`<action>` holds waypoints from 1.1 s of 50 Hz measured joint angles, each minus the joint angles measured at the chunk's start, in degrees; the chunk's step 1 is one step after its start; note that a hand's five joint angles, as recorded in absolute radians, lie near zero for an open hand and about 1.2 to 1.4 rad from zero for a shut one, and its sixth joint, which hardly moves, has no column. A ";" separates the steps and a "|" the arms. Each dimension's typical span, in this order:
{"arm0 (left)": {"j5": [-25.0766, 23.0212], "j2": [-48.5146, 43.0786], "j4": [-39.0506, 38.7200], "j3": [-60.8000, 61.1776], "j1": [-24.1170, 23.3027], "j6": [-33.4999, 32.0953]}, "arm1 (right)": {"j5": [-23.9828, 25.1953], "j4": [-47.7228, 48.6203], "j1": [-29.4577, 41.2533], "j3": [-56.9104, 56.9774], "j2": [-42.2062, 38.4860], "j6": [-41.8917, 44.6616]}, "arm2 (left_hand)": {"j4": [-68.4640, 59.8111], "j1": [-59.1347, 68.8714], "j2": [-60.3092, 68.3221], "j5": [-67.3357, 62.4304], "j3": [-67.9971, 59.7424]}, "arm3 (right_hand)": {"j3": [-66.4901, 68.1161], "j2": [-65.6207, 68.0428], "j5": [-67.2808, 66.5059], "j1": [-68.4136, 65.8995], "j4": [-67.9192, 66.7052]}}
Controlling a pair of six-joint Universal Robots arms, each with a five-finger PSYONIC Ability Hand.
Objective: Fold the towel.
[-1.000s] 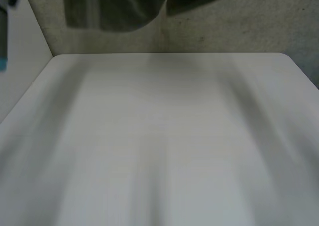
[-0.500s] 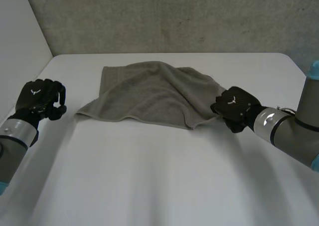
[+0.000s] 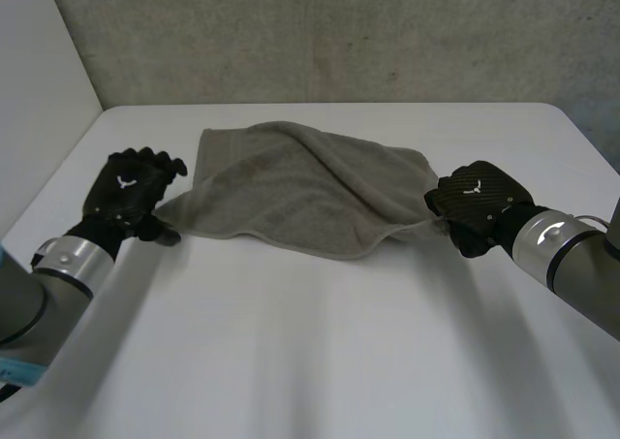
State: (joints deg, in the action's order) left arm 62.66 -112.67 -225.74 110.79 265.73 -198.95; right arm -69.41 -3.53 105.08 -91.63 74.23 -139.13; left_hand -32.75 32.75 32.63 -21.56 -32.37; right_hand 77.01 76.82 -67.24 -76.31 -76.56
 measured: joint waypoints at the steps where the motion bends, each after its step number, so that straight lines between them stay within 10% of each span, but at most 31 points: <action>1: 0.02 -1.43 0.72 -1.17 -0.14 -1.87 | 0.00 0.15 0.05 0.00 -0.13 -0.03 | 0.00 0.00 0.00 0.00 0.00 | 0.00 0.00 0.00 0.00 0.00; 16: 0.61 -14.94 7.32 -15.45 0.44 -15.27 | -0.08 1.99 0.03 -0.09 -2.00 0.09 | -2.07 2.16 2.53 -3.70 -2.64 | 0.00 0.00 0.00 0.00 0.00; 38: 1.43 -24.13 7.31 -27.23 -0.56 -15.23 | -0.15 2.47 0.03 -0.52 -3.67 0.17 | -8.90 9.03 9.14 -10.06 -9.41 | 0.00 0.00 0.00 0.00 0.00; 46: 1.22 -24.45 7.07 -27.95 -1.03 -15.09 | -0.46 4.04 -0.10 -0.51 -3.65 -0.10 | -42.52 41.30 41.84 -42.37 -42.56 | 0.00 0.00 0.00 0.00 0.00; 55: -0.94 -14.96 3.51 -22.56 -0.71 -7.82 | -0.86 9.54 -3.52 2.64 -0.33 -10.71 | -44.83 42.73 45.03 -45.82 -46.33 | 0.00 0.03 0.00 0.00 0.00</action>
State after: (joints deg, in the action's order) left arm 61.72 -127.63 -222.23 88.23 265.02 -206.77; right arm -70.27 6.01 101.56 -89.00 73.90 -149.84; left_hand -77.58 75.48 77.66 -67.38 -78.70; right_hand 77.01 76.85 -67.24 -76.31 -76.56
